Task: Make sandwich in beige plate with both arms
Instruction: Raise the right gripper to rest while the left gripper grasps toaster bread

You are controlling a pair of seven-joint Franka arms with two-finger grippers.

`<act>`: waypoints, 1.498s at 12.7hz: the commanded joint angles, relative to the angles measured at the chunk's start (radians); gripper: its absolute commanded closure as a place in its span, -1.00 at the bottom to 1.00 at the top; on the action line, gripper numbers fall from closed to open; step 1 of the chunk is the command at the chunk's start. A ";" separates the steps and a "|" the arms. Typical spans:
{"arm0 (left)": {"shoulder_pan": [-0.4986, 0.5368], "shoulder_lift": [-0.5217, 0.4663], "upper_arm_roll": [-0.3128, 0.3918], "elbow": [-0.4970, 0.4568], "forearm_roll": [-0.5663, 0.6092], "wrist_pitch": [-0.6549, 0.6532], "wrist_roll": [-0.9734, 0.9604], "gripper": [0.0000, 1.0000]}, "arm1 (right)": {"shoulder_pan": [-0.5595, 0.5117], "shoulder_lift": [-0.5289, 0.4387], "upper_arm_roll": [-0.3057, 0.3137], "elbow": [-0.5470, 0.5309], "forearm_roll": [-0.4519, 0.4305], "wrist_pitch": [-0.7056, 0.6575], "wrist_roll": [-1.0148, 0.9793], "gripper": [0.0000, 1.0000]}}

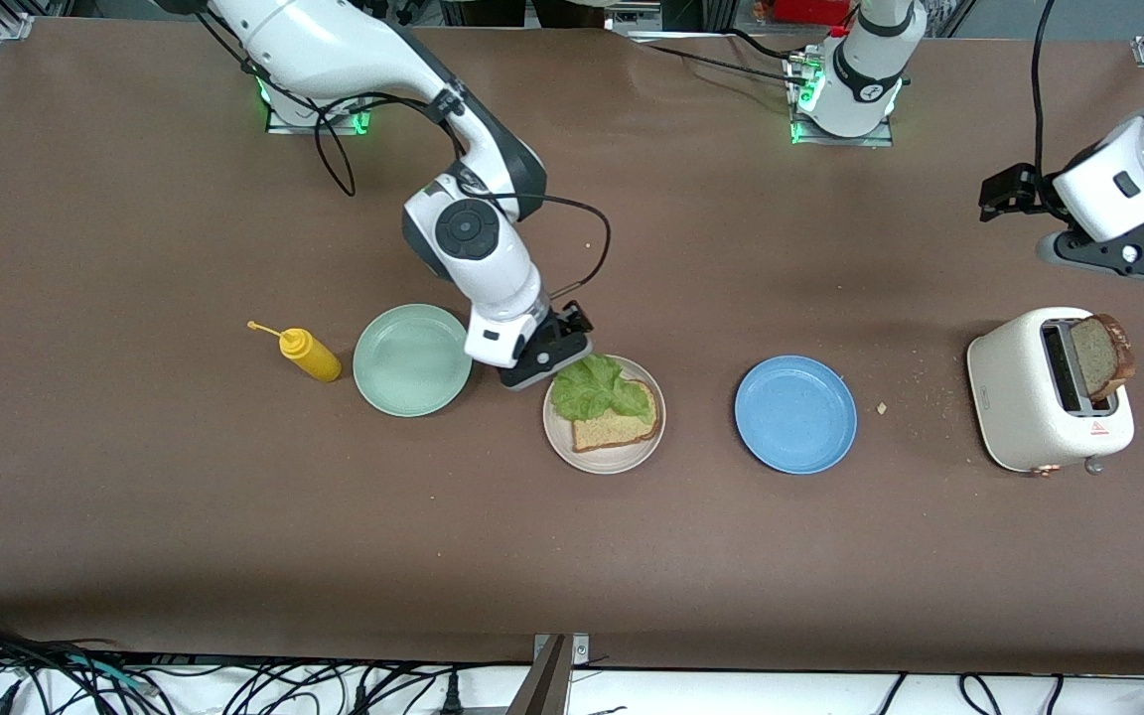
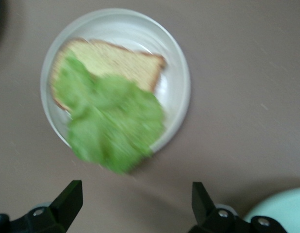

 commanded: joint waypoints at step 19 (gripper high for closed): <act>0.355 0.272 0.006 -0.111 0.080 0.540 0.177 -1.00 | -0.451 -0.456 -0.029 -0.198 0.009 -0.459 -0.214 -1.00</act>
